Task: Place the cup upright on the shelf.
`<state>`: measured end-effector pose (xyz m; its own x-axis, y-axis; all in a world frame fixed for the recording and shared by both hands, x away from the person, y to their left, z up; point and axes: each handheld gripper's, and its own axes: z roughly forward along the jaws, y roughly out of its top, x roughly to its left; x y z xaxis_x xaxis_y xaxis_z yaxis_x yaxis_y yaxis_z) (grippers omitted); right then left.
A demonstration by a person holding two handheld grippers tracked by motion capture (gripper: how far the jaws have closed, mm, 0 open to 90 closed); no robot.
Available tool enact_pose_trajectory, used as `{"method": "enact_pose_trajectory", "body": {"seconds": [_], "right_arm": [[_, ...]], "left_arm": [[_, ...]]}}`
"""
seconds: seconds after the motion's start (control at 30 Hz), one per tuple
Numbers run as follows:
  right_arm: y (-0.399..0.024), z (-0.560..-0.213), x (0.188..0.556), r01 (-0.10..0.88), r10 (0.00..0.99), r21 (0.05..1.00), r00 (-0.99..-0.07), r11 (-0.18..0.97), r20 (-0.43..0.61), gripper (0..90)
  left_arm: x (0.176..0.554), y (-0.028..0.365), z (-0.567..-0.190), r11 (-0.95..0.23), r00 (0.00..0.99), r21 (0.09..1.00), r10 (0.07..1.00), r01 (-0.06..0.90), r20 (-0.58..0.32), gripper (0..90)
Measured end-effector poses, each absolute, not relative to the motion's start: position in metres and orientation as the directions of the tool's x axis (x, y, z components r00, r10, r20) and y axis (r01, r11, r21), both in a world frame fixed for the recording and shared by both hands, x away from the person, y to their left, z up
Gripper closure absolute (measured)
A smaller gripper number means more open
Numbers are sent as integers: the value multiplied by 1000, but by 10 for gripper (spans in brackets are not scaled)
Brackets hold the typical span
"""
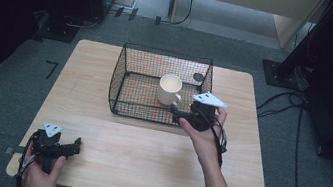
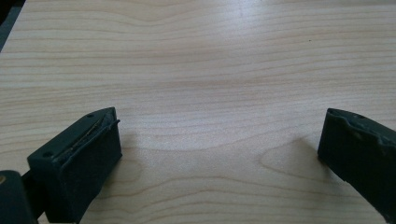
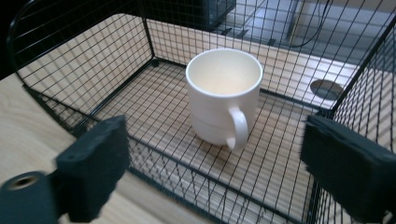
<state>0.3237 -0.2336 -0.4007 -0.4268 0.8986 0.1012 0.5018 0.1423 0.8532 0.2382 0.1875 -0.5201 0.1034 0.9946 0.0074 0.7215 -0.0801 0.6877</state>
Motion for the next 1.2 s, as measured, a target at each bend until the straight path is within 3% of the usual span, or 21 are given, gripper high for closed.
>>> {"method": "enact_pose_trajectory", "body": {"seconds": [0.7, 1.2], "right_arm": [[-296, -426, 258, 516, 920, 849, -378, 115, 106, 0], [-360, -467, 230, 569, 961, 821, -253, 52, 115, 0]], "left_arm": [[238, 188, -520, -82, 105, 687, 994, 722, 8, 0], [238, 188, -520, -82, 105, 686, 994, 723, 8, 0]]}}
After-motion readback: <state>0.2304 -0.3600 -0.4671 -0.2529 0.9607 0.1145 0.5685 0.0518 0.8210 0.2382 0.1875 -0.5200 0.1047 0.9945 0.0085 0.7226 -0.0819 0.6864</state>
